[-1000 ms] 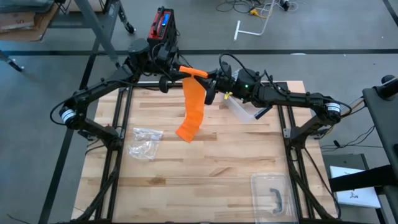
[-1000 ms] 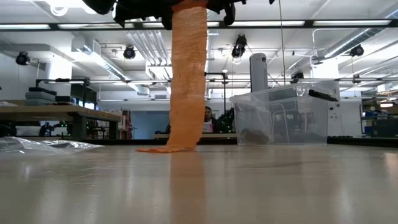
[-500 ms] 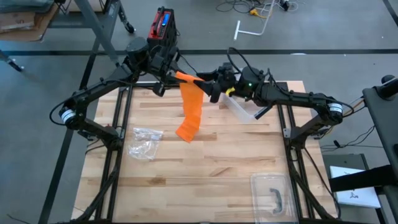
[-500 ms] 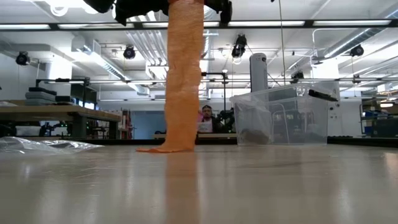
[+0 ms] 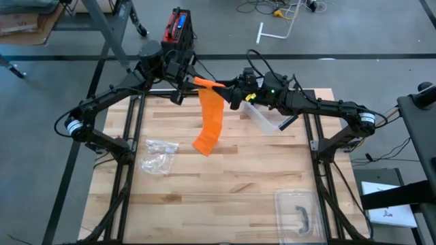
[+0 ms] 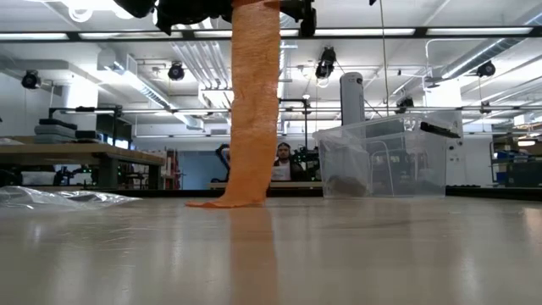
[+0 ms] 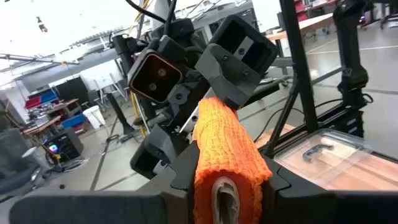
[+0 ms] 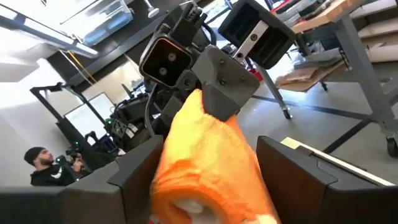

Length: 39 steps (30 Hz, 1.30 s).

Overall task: Roll bandage
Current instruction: Roll the orange bandage on the table

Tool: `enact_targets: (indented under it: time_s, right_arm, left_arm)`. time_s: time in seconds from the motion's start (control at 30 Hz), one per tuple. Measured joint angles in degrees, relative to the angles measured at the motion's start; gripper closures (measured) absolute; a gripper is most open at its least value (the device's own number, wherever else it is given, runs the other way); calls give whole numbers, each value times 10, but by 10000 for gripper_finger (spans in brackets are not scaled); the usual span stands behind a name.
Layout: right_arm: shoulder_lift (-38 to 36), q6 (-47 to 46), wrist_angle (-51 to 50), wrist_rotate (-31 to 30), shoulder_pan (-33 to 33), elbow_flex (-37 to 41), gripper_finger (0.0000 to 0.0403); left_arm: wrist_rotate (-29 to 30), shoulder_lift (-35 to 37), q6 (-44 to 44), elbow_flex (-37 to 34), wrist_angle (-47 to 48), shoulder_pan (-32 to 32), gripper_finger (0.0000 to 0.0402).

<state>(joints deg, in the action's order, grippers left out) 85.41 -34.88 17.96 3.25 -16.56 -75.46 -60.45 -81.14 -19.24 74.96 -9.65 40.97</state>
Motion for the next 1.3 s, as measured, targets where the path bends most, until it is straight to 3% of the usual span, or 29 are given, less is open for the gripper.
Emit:
enact_targets:
  time_s: [0.3, 0.43, 0.77, 0.87, 1.0, 1.3]
  right_arm:
    - [0, -16, -1, 2, 0, 0, 169]
    - [0, -36, -4, 2, 0, 0, 181]
    - [0, -43, -10, 8, -1, -2, 234]
    - [0, -33, -10, 6, -2, -2, 256]
    - [0, 5, -14, -1, -4, -2, 285]
    - [0, 164, -18, 10, -7, -3, 312]
  left_arm:
    - [15, 0, -17, 0, 2, -1, 324]
    - [36, 1, -63, -1, 22, -2, 324]
    - [41, 1, -89, -1, 29, -2, 315]
    - [68, 1, -89, -1, 30, -2, 300]
    - [115, 1, -56, -1, 36, -4, 269]
    - [118, 5, 144, -1, 55, -2, 181]
